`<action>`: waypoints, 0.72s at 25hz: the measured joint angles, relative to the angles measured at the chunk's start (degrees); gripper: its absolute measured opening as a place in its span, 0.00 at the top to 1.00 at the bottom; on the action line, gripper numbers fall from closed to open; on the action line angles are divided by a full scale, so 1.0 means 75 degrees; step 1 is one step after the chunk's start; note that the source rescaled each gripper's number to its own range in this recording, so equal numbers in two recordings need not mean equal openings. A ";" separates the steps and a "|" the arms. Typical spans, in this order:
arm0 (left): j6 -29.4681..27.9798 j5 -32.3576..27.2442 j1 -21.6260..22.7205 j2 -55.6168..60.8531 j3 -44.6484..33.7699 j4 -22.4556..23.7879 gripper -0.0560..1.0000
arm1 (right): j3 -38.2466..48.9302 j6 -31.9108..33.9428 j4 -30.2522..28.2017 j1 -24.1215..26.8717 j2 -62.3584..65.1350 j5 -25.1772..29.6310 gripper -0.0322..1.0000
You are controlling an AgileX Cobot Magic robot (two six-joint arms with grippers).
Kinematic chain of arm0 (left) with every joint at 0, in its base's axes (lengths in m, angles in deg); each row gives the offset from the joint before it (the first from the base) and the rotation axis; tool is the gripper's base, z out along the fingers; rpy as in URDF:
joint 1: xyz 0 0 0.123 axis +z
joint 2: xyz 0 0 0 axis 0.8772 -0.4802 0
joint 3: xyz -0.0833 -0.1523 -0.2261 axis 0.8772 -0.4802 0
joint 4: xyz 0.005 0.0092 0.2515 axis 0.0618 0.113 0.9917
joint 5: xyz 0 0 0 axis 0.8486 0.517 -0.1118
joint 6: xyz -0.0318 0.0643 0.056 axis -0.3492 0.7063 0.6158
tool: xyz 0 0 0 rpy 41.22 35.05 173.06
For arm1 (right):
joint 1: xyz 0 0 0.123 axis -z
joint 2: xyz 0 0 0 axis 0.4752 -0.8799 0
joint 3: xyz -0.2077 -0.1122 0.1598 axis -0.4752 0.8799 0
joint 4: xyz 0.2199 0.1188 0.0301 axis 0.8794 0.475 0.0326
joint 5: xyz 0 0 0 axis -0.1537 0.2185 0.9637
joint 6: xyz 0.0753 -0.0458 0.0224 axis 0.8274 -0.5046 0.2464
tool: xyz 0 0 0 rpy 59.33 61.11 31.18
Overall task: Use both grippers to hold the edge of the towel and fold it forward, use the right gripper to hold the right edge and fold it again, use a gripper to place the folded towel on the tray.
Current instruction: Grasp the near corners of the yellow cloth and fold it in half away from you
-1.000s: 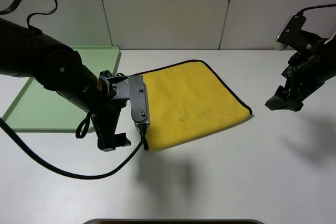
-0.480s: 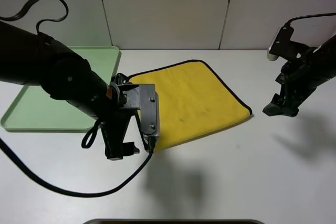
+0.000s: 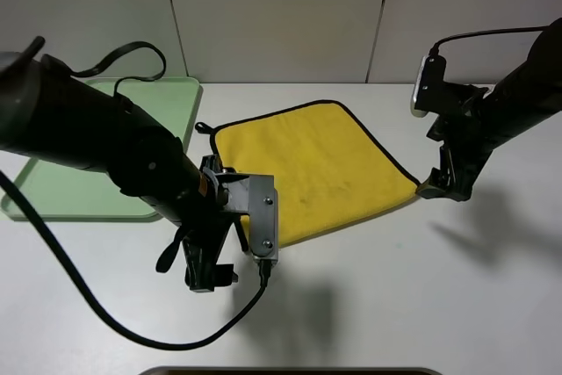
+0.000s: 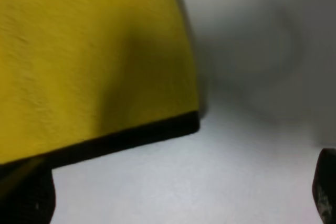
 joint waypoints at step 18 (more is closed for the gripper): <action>-0.0264 0.0267 0.0000 -0.0033 0.0006 0.0000 0.02 | -0.0006 -0.0236 -0.0660 0.0000 -0.1089 -0.0816 0.00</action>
